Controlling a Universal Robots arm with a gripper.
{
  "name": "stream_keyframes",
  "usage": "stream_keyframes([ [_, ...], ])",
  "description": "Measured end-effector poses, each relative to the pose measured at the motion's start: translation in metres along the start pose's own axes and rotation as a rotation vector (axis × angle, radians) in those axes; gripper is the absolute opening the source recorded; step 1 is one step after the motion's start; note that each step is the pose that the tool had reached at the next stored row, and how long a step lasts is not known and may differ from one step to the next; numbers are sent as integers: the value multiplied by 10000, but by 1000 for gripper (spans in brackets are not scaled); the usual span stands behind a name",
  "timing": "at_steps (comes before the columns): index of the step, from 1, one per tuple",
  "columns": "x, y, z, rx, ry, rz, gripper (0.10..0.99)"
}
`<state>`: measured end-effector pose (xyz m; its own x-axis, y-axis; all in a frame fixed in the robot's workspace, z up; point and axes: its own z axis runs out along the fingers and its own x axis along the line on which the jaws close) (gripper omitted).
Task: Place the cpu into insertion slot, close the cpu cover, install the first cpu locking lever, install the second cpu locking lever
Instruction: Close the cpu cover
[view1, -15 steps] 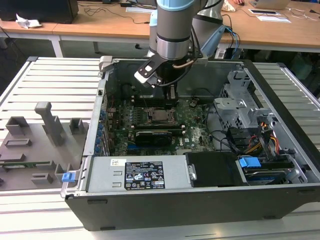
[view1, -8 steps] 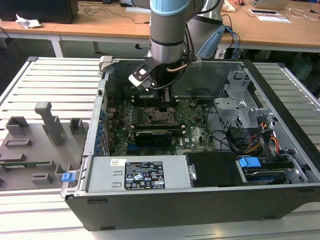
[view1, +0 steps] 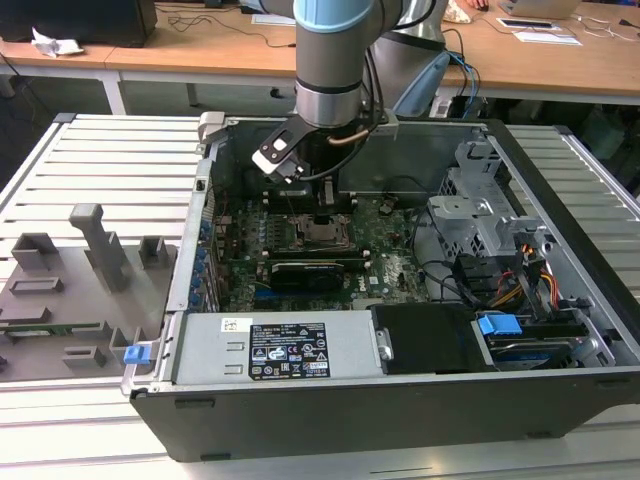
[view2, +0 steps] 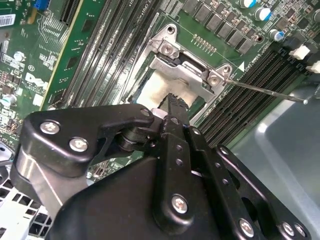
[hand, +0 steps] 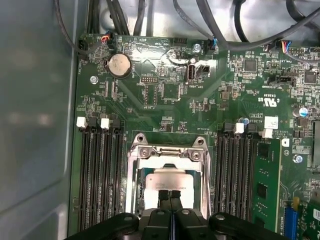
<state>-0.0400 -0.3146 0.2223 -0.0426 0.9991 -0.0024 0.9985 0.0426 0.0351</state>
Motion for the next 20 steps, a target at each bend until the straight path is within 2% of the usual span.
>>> stream_keyframes([
  [4, 1, -12, 1, 0, 2, 1, 106],
  [6, 2, -57, 9, 1, 1, 0, 106],
  [7, 5, -116, 35, 0, 1, 0, 106],
  [10, 7, -154, 62, -1, 1, 0, 106],
  [20, 8, -164, 174, 5, -6, 1, 106],
])
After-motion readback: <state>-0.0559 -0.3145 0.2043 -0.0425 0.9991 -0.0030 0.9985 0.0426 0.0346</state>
